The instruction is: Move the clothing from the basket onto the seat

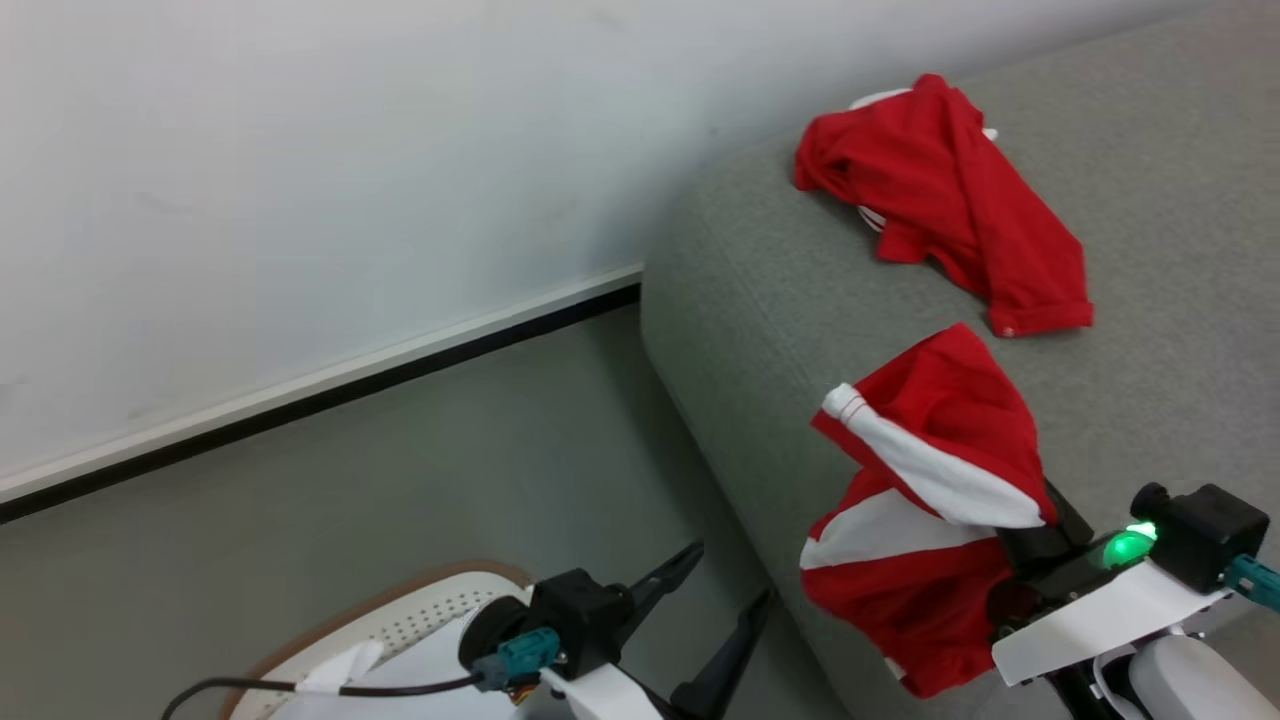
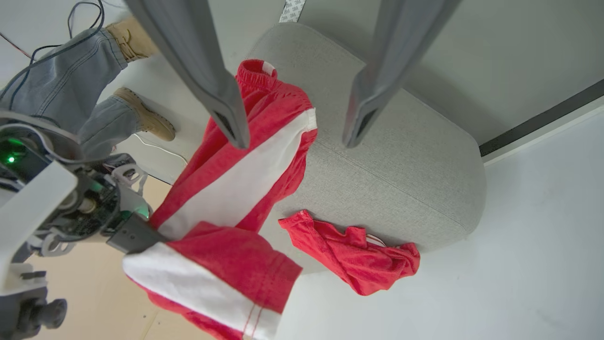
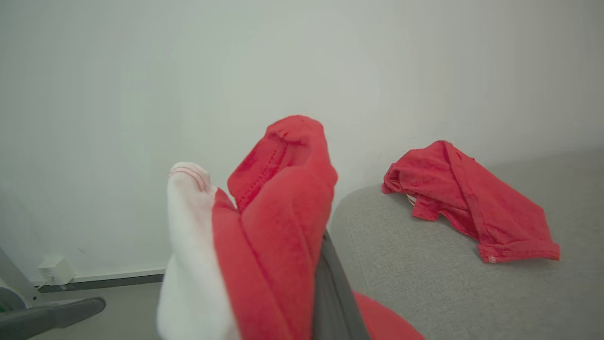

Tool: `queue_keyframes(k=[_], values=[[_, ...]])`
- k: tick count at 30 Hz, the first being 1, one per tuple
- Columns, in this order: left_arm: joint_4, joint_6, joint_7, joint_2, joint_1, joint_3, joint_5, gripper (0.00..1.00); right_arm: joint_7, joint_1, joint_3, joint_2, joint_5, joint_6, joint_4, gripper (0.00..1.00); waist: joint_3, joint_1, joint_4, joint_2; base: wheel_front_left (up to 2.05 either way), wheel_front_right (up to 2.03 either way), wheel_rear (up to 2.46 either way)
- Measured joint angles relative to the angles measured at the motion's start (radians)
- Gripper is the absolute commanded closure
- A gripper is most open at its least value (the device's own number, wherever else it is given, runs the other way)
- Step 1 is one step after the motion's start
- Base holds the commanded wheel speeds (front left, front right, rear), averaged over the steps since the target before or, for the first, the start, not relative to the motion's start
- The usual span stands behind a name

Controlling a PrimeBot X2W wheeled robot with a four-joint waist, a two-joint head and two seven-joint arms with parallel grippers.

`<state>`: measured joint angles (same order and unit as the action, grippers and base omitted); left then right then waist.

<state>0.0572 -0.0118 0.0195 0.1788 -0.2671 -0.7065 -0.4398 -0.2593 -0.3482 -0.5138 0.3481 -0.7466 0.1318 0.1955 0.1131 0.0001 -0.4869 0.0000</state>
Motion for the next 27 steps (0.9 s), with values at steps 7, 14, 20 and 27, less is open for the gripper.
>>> queue_keyframes(k=[7, 14, 20, 27], values=[[0.005, -0.005, 0.006, -0.011, -0.029, -0.013, 0.006, 0.00, -0.002, 0.037, 0.066, 0.001, 0.015, 0.000, -0.026, 1.00, 0.026, 0.0000, -0.046, 0.0000, 0.00, 0.00, 0.00], [-0.018, -0.014, -0.012, -0.014, -0.091, -0.020, 0.023, 0.00, -0.003, -0.002, 0.144, -0.023, 0.018, 0.000, -0.023, 1.00, 0.072, -0.0001, -0.025, 0.0000, 0.00, 0.00, 0.00], [-0.049, -0.019, -0.054, -0.017, -0.220, -0.013, 0.062, 0.00, -0.003, -0.197, 0.278, -0.033, 0.043, 0.000, 0.048, 1.00, 0.168, 0.0000, 0.019, 0.0000, 0.00, 0.00, 0.00], [-0.066, -0.023, -0.081, -0.014, -0.364, 0.015, 0.102, 0.00, 0.039, -0.549, 0.487, 0.036, 0.086, 0.000, 0.203, 1.00, 0.324, 0.0001, 0.097, 0.0000, 0.00, 0.00, 0.00]])
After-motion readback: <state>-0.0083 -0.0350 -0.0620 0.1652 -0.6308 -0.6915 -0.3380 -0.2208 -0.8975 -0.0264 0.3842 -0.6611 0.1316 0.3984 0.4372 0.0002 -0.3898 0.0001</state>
